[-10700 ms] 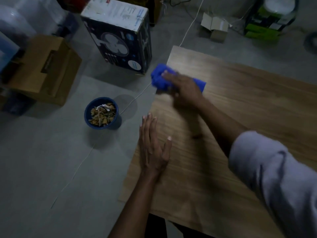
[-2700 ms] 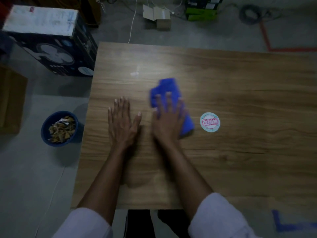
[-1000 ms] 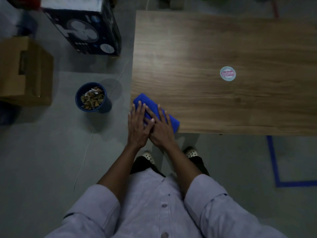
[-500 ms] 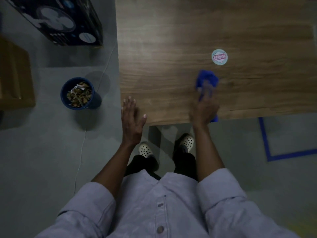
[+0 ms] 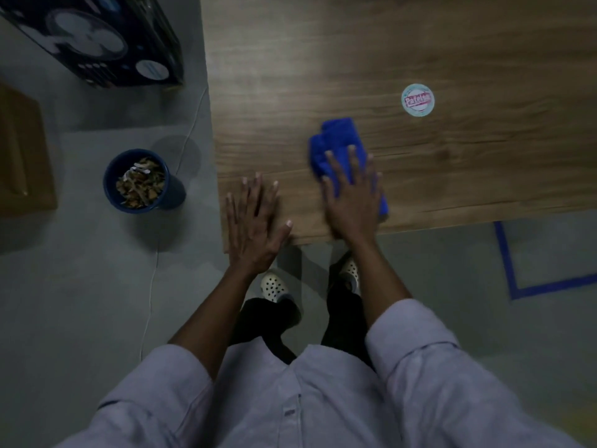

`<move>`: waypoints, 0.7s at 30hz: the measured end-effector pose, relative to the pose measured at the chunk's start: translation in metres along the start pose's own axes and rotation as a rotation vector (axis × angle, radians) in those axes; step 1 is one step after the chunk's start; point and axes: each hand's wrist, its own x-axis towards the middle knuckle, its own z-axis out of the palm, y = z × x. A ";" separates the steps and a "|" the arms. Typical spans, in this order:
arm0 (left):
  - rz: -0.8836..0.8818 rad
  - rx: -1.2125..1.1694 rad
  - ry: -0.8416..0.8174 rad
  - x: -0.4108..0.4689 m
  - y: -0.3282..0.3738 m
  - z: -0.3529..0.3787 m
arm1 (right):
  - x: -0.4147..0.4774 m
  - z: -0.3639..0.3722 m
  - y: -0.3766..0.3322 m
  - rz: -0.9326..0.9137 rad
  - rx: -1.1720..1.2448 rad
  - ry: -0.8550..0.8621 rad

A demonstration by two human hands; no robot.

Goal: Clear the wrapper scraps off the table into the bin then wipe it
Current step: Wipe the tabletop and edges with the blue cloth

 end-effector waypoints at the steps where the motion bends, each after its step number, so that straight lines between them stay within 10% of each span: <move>1: 0.008 0.011 -0.005 -0.001 -0.001 0.000 | 0.006 -0.008 0.025 0.078 -0.023 0.025; 8: 0.007 -0.013 -0.041 -0.002 -0.002 -0.004 | 0.013 -0.049 0.099 0.536 0.188 0.316; 15: -0.268 -0.409 0.125 0.010 0.004 -0.007 | -0.071 0.005 -0.090 -0.330 0.036 -0.011; 21: -0.108 -0.195 0.102 0.037 -0.001 0.007 | -0.011 0.018 -0.065 -0.288 -0.010 -0.026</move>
